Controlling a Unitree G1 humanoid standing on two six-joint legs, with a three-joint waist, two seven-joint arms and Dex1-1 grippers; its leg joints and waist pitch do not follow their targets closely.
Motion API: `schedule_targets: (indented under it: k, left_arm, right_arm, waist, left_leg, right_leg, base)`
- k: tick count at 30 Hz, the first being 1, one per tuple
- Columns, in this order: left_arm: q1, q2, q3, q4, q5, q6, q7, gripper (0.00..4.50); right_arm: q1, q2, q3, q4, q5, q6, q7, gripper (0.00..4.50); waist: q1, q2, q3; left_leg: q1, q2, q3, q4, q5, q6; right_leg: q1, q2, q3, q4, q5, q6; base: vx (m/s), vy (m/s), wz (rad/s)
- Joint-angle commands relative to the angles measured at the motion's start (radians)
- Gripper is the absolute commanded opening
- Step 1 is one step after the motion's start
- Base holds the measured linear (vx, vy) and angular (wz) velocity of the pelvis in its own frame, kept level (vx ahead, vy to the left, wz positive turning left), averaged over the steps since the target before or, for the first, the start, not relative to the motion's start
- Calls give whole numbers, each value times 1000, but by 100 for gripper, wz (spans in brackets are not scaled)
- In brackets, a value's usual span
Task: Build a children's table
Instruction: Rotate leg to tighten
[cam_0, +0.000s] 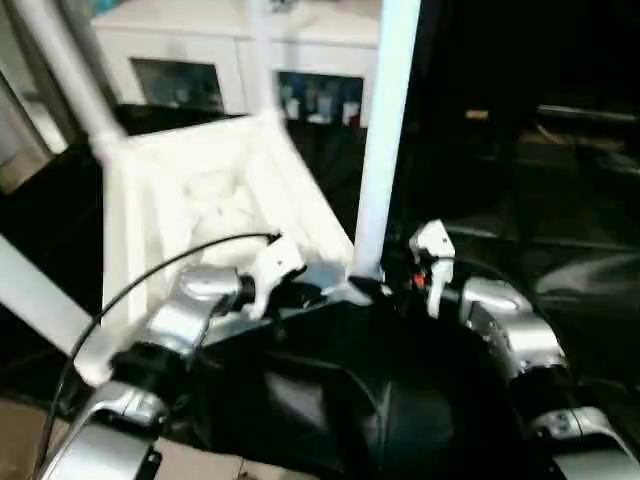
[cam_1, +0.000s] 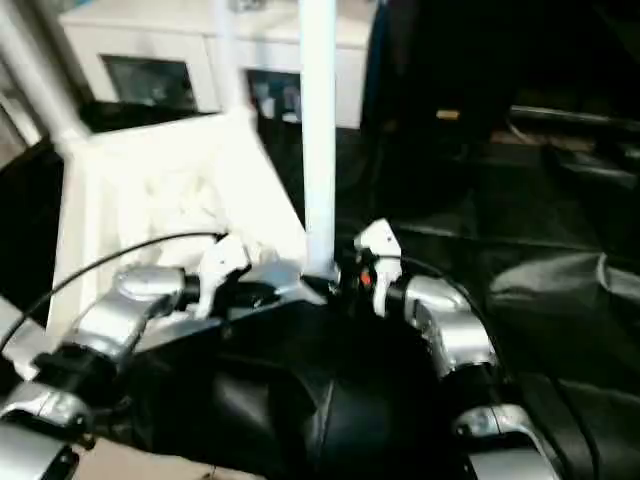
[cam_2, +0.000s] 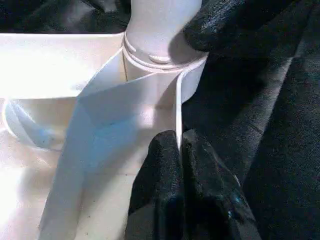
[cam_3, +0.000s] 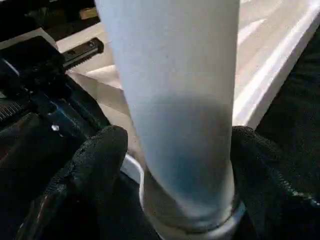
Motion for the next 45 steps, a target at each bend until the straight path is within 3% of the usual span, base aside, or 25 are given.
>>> schedule_targets:
  k: [1, 5, 6, 9, 13, 20, 23, 25, 26, 27, 29, 30, 31, 32, 35, 38, 40, 42, 43, 45]
  left_arm:
    - [-5, -29, -23, -43, -21, -20, -16, 0]
    - [7, -7, -27, -62, -28, -13, -52, 0]
    - [24, 22, -34, -91, -40, 6, -104, 0]
    - [38, 49, -43, -116, -49, 25, -165, 0]
    - [39, 50, -47, -116, -55, 23, -176, 0]
    - [31, 40, -38, -99, -55, 11, -159, 0]
    - [16, 18, -23, -75, -42, 11, -93, 0]
    - [-5, -10, -6, -38, -19, 12, -8, 0]
    - [-22, -34, 9, -8, -8, 15, 62, 0]
    - [-33, -49, 19, 10, -2, 17, 105, 0]
    - [-47, -69, 30, 29, 2, 22, 156, 0]
    - [-74, -109, 47, 60, 12, 33, 252, 0]
    - [-90, -135, 56, 77, 18, 40, 313, 0]
    - [-94, -142, 58, 82, 20, 42, 329, 0]
    - [-110, -184, 65, 103, 27, 48, 394, 0]
    - [-117, -225, 56, 109, 34, 44, 425, 0]
    - [-117, -237, 45, 110, 42, 34, 422, 0]
    - [-115, -240, 34, 108, 46, 24, 408, 0]
    - [-109, -234, 25, 99, 43, 14, 385, 0]
    - [-98, -224, 16, 84, 38, 8, 352, 0]
  right_arm:
    - [17, 24, 59, -6, -4, 20, 39, 348]
    - [22, 2, 64, -20, -1, 22, 77, 348]
    - [22, -31, 74, -29, -4, 20, 130, 334]
    - [27, -75, 91, -50, -8, 27, 202, 313]
    - [41, -88, 104, -75, -2, 46, 226, 273]
    - [67, -93, 110, -110, 7, 67, 218, 232]
    - [77, -72, 100, -104, 1, 63, 167, 225]
    - [77, -37, 82, -78, -14, 52, 86, 219]
    - [70, -6, 69, -44, -35, 38, -1, 219]
    - [61, 22, 57, -11, -51, 28, -76, 216]
    - [53, 50, 46, 17, -63, 23, -150, 212]
    - [36, 108, 17, 65, -71, 23, -289, 208]
    - [25, 145, -2, 94, -71, 29, -375, 207]
    - [22, 155, -7, 101, -71, 30, -398, 205]
    - [5, 211, -33, 135, -66, 38, -485, 204]
    - [-14, 260, -22, 161, -79, 8, -504, 204]
    - [-21, 277, -20, 168, -68, -12, -468, 260]
    - [-26, 285, -22, 172, -62, -21, -457, 274]
    - [-23, 274, -17, 161, -57, -20, -429, 280]
    - [-12, 244, -3, 134, -55, -16, -377, 309]
  waist:
    - [1, -8, -55]
    - [3, -9, -57]
    - [6, 1, -57]
    - [6, -2, -59]
    - [14, 6, -58]
    - [13, 2, -58]
    - [12, -7, -58]
    - [11, -14, -53]
    - [10, -12, -51]
    - [7, -16, -47]
    - [0, -21, -45]
    - [-2, -26, -45]
    - [-9, -21, -44]
    - [-16, -28, -43]
    - [-15, -29, -46]
    - [-13, -29, -48]
    - [-12, -29, -49]
    - [-11, -28, -50]
    - [-10, -23, -49]
    - [-10, -26, -50]
  left_leg:
    - [8, 19, 1, -62, -246, 31]
    - [8, 18, 0, -60, -230, 31]
    - [6, 17, 0, -59, -219, 35]
    - [5, 17, 3, -54, -194, 53]
    - [11, 20, 3, -55, -224, 44]
    - [12, 19, 1, -58, -246, 23]
    - [10, 18, 3, -56, -229, 29]
    - [9, 17, 1, -60, -244, 25]
    - [10, 16, 1, -61, -257, 20]
    - [15, 14, -2, -65, -302, -2]
    - [14, 13, -6, -69, -321, -15]
    - [16, 14, -6, -70, -327, -19]
    - [15, 13, -8, -72, -332, -28]
    - [12, 12, -10, -74, -332, -30]
    - [16, 13, -8, -72, -336, -14]
    - [10, 13, -7, -71, -312, -8]
    - [9, 12, -5, -70, -303, -2]
    - [7, 12, -4, -69, -291, 10]
    - [8, 13, -5, -70, -295, 10]
    - [8, 13, -3, -69, -290, 14]
  right_leg:
    - [48, -39, 27, -71, -156, -240]
    - [51, -39, 27, -68, -135, -235]
    - [50, -39, 27, -66, -114, -238]
    - [52, -33, 24, -61, -42, -257]
    - [48, -35, 25, -64, -74, -267]
    - [50, -35, 26, -67, -115, -245]
    - [50, -35, 27, -66, -100, -246]
    - [50, -38, 27, -72, -158, -231]
    - [47, -39, 28, -75, -196, -223]
    - [42, -44, 28, -87, -321, -190]
    - [39, -45, 28, -93, -399, -157]
    - [37, -45, 29, -95, -413, -150]
    - [35, -44, 29, -96, -421, -142]
    - [37, -44, 27, -95, -437, -130]
    - [30, -43, 31, -101, -419, -126]
    - [35, -42, 31, -95, -358, -137]
    - [37, -41, 31, -92, -316, -147]
    - [39, -40, 32, -88, -280, -159]
    - [39, -41, 32, -88, -283, -161]
    - [40, -39, 32, -88, -269, -165]
  base:
    - [0, 0, 0]
    - [0, 0, 0]
    - [0, 0, 0]
    - [0, 0, 0]
    - [0, 0, 0]
    - [0, 0, 0]
    - [0, 0, 0]
    - [0, 0, 0]
    - [0, 0, 0]
    - [0, 0, 0]
    - [0, 0, 0]
    - [0, 0, 0]
    - [0, 0, 0]
    - [0, 0, 0]
    - [0, 0, 0]
    - [0, 0, 0]
    - [0, 0, 0]
    - [0, 0, 0]
    - [0, 0, 0]
    - [0, 0, 0]
